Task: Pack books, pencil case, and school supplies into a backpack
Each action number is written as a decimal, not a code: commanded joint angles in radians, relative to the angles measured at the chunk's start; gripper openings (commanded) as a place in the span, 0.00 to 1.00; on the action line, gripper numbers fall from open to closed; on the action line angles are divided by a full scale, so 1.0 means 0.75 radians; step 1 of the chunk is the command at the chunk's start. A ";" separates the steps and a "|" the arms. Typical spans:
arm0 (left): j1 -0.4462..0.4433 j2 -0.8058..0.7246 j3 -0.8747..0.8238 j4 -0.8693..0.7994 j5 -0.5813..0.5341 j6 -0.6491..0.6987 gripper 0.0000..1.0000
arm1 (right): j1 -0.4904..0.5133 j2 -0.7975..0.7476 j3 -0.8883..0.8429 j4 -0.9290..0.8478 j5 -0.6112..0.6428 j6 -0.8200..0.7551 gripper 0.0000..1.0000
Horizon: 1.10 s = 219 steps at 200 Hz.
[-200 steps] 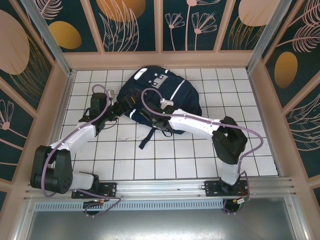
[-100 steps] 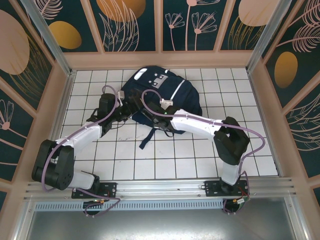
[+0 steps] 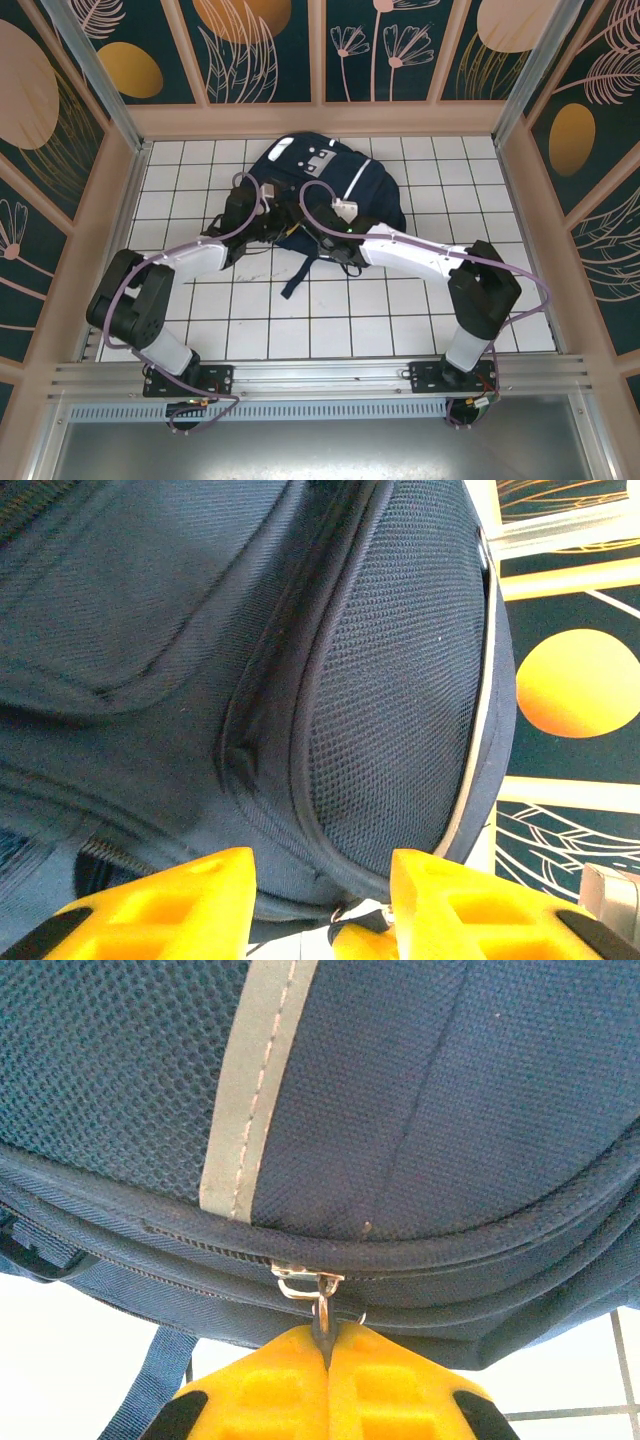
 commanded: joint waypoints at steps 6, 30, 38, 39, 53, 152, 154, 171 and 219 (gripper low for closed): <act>-0.005 0.062 0.070 0.033 0.012 -0.012 0.41 | -0.034 -0.093 -0.036 -0.033 0.012 -0.037 0.00; -0.013 0.122 0.115 0.030 0.028 -0.013 0.38 | -0.052 -0.110 -0.053 -0.014 -0.019 -0.062 0.00; -0.016 0.125 0.127 0.027 0.031 -0.014 0.36 | -0.059 -0.113 -0.054 -0.017 -0.018 -0.068 0.00; -0.016 0.125 0.127 0.026 0.032 -0.015 0.36 | -0.059 -0.114 -0.053 -0.018 -0.019 -0.069 0.00; -0.016 0.178 0.134 0.020 0.031 -0.017 0.29 | -0.067 -0.122 -0.056 -0.025 -0.011 -0.078 0.00; -0.033 0.240 0.203 -0.034 0.062 0.052 0.06 | -0.106 -0.152 -0.096 0.002 -0.054 -0.151 0.00; -0.033 0.238 0.203 -0.042 0.054 0.056 0.04 | -0.108 -0.154 -0.097 -0.003 -0.049 -0.149 0.00; -0.033 0.215 0.202 -0.118 -0.022 0.104 0.00 | -0.128 -0.190 -0.123 -0.054 0.008 -0.140 0.00; 0.021 0.080 0.147 -0.256 -0.146 0.219 0.00 | -0.267 -0.425 -0.319 0.099 -0.030 -0.518 0.00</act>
